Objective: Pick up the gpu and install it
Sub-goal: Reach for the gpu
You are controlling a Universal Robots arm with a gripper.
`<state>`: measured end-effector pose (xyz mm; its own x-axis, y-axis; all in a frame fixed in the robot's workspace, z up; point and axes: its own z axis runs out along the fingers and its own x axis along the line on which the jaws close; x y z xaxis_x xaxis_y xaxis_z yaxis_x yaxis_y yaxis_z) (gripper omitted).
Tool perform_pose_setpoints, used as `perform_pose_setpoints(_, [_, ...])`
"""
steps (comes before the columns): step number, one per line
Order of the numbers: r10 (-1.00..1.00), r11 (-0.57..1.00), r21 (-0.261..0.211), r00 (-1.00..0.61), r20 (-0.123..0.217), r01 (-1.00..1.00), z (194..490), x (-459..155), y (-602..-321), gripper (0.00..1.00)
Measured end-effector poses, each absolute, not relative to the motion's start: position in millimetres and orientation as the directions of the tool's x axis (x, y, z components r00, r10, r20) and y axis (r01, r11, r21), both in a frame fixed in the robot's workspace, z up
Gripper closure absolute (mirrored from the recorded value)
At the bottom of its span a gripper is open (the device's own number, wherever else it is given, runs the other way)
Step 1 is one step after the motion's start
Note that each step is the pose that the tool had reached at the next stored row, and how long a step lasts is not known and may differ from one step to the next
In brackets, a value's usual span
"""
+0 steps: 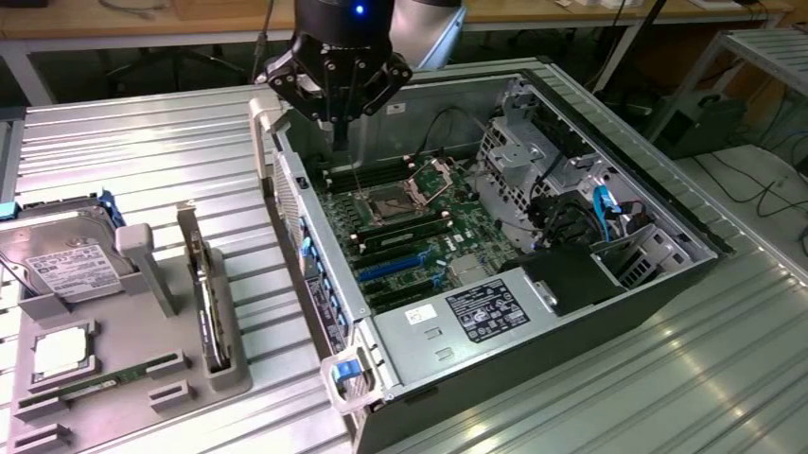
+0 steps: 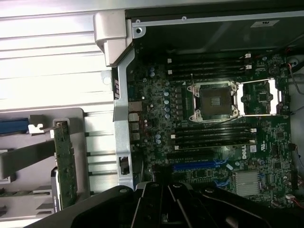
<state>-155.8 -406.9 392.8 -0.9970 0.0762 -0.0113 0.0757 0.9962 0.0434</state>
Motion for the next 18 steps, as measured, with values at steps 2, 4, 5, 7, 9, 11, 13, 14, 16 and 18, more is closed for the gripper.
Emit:
perform_pose_setpoints(2, [0.076, 0.996, 0.043, -0.997, -0.011, 0.076, 392.7, -156.6, -407.5, 0.89])
perform_pose_setpoints(4, [0.076, 0.996, 0.043, -0.997, -0.010, 0.076, 392.7, -157.3, -407.9, 0.89])
perform_pose_setpoints(5, [0.076, 0.996, 0.043, -0.997, -0.010, 0.076, 392.7, -157.6, -408.1, 0.89])
perform_pose_setpoints(7, [0.076, 0.996, 0.043, -0.997, -0.009, 0.076, 392.7, -158.2, -408.6, 0.89])
perform_pose_setpoints(9, [0.076, 0.996, 0.043, -0.997, -0.008, 0.076, 392.6, -158.8, -409.0, 0.89])
perform_pose_setpoints(11, [0.076, 0.996, 0.043, -0.997, -0.008, 0.076, 392.6, -159.4, -409.4, 0.89])
perform_pose_setpoints(13, [0.076, 0.996, 0.043, -0.997, -0.007, 0.076, 392.6, -160.0, -409.8, 0.89])
perform_pose_setpoints(14, [0.076, 0.996, 0.043, -0.997, -0.006, 0.076, 392.6, -160.3, -410.0, 0.89])
perform_pose_setpoints(16, [0.076, 0.996, 0.043, -0.997, -0.006, 0.076, 392.5, -160.9, -410.4, 0.89])
perform_pose_setpoints(18, [0.076, 0.996, 0.043, -0.997, -0.005, 0.076, 392.5, -161.7, -410.9, 0.89])
